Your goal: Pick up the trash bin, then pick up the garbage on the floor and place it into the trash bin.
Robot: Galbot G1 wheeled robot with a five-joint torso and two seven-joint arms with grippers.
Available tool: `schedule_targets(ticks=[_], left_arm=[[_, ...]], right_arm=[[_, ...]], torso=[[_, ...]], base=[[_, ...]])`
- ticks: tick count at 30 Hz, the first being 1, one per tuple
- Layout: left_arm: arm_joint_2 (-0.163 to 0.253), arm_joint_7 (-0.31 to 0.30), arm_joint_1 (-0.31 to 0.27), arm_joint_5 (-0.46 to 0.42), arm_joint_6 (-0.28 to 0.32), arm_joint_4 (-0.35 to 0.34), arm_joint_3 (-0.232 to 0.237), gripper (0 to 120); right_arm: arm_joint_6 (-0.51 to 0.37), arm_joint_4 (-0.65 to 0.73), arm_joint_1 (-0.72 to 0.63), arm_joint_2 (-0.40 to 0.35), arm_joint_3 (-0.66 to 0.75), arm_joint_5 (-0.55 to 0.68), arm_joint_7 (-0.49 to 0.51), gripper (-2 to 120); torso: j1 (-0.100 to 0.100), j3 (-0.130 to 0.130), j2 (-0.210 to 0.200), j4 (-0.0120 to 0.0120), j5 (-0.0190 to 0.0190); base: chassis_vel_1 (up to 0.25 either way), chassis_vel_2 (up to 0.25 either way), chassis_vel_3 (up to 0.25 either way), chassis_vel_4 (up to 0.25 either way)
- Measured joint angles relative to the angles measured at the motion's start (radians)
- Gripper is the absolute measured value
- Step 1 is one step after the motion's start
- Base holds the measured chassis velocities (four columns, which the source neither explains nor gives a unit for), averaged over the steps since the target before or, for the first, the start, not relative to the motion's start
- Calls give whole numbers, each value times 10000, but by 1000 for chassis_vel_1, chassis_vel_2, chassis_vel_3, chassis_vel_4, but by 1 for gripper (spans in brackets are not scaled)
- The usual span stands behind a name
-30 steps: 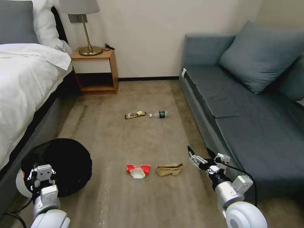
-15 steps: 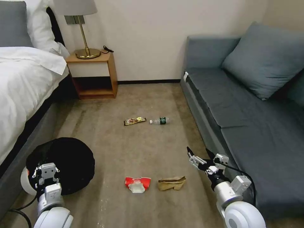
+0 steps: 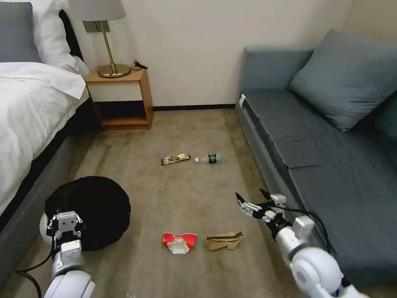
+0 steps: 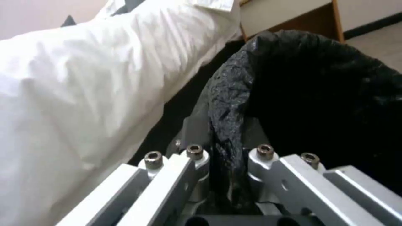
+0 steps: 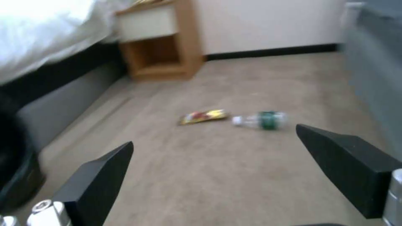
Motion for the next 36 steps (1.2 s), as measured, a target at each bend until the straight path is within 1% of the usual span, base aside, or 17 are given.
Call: schedule_targets(ticks=[2,4,6,8,10,11,14,16,17,19,20,21,25,26,27,30,36], left_arm=[[117,153,30,-35,-33,-100,-76,0],[149,194,28,-30,-33,-108,-67,0],[153,198,24,-29,-33,-108,-56,0],[156,229,18,-12,-11,-130,5,0],[143,240,32,-5,7,-171,24,0],[143,240,32,-5,7,-171,24,0],[133,245,111,27,24,-241,3,0],[133,247,133,29,25,-252,-21,0],[149,247,199,31,26,-286,-131,0],[186,247,263,18,16,-326,-271,0],[230,247,326,-16,3,-376,-401,0],[230,247,326,-16,3,-376,-401,0],[269,247,460,-68,-18,-504,-656,0],[269,247,460,-68,-18,-504,-656,0],[246,246,493,-72,-27,-536,-703,0],[115,244,520,-63,-36,-620,-697,0],[-128,239,513,96,-71,-695,-515,0]], right_arm=[[-268,-426,1259,-732,-1211,68,-748,100],[-491,-756,2241,-1054,-2221,151,-1182,100],[-567,-863,2556,-1119,-2561,166,-1315,100],[-855,-1461,4396,-1188,-4501,206,-1767,100],[-997,-1869,5490,-1007,-5830,250,-1864,100],[-997,-1869,5490,-1007,-5830,250,-1864,100],[-1165,-2583,6951,-511,-7716,360,-1997,100],[-1186,-2784,7242,-364,-8085,372,-2041,100],[-1203,-3344,7868,5,-8853,378,-2157,100],[-1200,-3924,8316,363,-9391,376,-2252,100],[-1187,-4580,8705,776,-9849,355,-2339,100],[-1187,-4580,8705,776,-9849,355,-2339,100],[-1063,-6052,9280,1913,-10753,200,-2484,100],[-1063,-6052,9280,1913,-10753,200,-2484,100],[-992,-6502,9380,2243,-10990,127,-2509,100],[-871,-7352,9498,2798,-11426,-161,-2666,100],[-696,-8525,9439,3454,-11796,-830,-2925,100]], torso=[[0,0,0,0,3],[0,1,0,-1,-1],[0,1,0,-2,-1],[0,1,0,0,-1],[0,1,-1,0,-2],[0,1,-1,0,-2],[0,2,-1,0,-4],[0,2,-1,0,-4],[0,2,-1,1,-1],[0,1,-1,0,-5],[1,2,-1,-1,-4],[1,2,-1,-1,-4],[1,2,-1,1,-3],[1,2,-1,1,-3],[1,2,-1,2,0],[0,1,-1,1,0],[1,0,-1,-2,-2]], base=[[0,0,0,0],[0,0,0,0],[0,0,0,0],[0,0,0,0],[0,0,0,0],[0,0,0,0],[0,0,0,0],[0,0,0,0],[0,0,0,0],[0,0,0,0],[0,0,0,0],[0,0,0,0],[0,0,0,0],[0,0,0,0],[0,0,0,0],[0,0,0,0],[0,0,0,0]])
